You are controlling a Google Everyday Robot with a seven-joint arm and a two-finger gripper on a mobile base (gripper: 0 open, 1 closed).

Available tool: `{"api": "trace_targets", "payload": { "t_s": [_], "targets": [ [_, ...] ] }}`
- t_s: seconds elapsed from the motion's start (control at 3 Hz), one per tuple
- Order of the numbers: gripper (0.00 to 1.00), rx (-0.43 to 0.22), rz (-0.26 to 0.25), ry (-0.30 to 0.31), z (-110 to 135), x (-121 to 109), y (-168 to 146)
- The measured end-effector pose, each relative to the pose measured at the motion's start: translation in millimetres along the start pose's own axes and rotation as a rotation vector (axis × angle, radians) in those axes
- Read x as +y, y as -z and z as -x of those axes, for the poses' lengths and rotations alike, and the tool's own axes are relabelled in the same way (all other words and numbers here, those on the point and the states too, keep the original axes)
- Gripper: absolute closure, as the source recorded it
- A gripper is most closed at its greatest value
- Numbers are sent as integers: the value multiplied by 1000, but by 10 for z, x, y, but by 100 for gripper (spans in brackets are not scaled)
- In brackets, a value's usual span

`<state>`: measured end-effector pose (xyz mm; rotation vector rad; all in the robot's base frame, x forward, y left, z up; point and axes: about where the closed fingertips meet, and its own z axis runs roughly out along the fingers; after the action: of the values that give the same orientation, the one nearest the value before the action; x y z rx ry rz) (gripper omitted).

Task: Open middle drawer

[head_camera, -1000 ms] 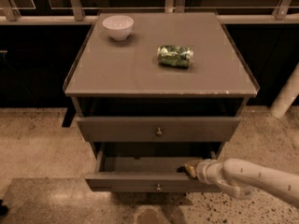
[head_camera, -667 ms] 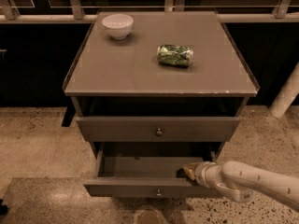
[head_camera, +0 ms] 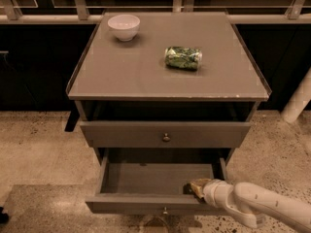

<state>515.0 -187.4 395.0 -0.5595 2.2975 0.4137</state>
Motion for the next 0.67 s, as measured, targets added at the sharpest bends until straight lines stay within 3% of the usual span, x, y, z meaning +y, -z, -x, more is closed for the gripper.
{"api": "trace_targets", "payload": {
  "t_s": [0.33, 0.67],
  "targets": [
    [100, 9, 13, 6, -209, 166, -21],
    [100, 9, 13, 6, -204, 164, -21]
  ]
}}
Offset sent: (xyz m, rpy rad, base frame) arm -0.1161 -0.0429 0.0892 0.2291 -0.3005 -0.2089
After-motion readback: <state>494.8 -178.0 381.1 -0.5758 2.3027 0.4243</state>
